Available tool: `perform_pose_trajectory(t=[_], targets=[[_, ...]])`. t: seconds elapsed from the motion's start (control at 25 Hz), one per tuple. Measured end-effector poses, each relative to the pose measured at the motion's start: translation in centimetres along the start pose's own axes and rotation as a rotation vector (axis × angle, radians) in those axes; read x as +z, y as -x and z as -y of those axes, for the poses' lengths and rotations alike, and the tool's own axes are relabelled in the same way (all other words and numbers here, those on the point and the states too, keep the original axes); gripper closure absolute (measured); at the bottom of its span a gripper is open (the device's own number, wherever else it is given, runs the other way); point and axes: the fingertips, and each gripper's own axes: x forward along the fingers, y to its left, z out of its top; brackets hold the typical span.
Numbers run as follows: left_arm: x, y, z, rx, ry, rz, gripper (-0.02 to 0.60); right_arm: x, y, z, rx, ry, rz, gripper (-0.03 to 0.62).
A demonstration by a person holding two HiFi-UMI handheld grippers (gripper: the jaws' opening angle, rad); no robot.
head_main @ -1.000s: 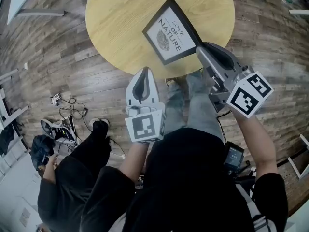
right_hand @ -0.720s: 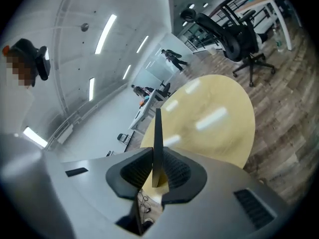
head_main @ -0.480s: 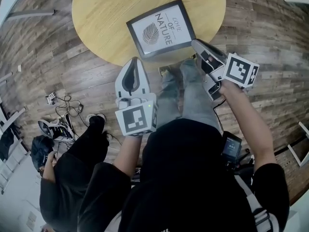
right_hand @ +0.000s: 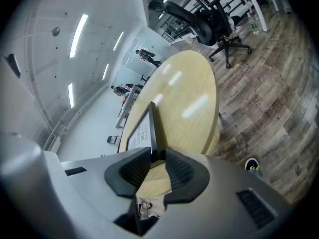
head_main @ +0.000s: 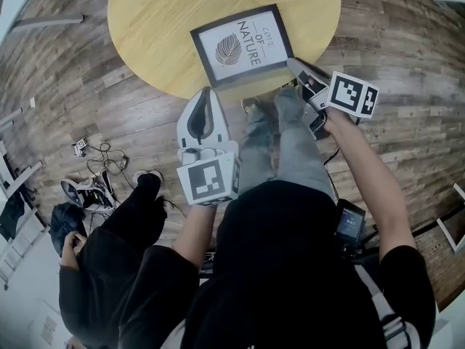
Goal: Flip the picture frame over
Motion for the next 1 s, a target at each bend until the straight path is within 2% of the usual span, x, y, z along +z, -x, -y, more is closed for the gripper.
perform_pose_trajectory(t=[0.08, 0.16, 0.24, 0.32, 0.4, 0.52, 0.6, 0.84, 1.0], targets=[[0.1, 0.2, 0.0, 0.000, -0.003, -0.001, 0.558, 0.1, 0.0, -0.1, -0.028, 0.041, -0.006, 0.499], [0.2, 0.3, 0.0, -0.001, -0.003, -0.001, 0.558, 0.2, 0.1, -0.2, -0.078, 0.136, -0.021, 0.499], [0.3, 0.4, -0.1, -0.001, 0.002, 0.000, 0.558, 0.1, 0.0, -0.4, -0.134, 0.311, -0.048, 0.500], [0.3, 0.3, -0.2, 0.001, 0.007, 0.000, 0.558, 0.0, -0.2, -0.8, -0.184, 0.528, -0.077, 0.505], [0.1, 0.2, -0.1, 0.002, 0.007, -0.001, 0.558, 0.0, -0.4, -1.1, -0.208, 0.663, -0.092, 0.505], [0.1, 0.1, 0.2, -0.002, 0.001, 0.000, 0.558, 0.1, -0.4, -1.1, -0.209, 0.701, -0.102, 0.505], [0.5, 0.3, 0.3, -0.006, -0.005, 0.005, 0.558, 0.1, -0.3, -1.2, -0.225, 0.762, -0.115, 0.505], [3.3, 0.8, -0.2, -0.003, -0.024, 0.050, 0.558, 0.0, -0.9, -3.1, -0.266, 1.078, -0.211, 0.491], [6.2, 1.6, -0.1, -0.008, -0.042, 0.097, 0.558, 1.3, -0.2, -7.2, -0.259, 1.258, -0.183, 0.479]])
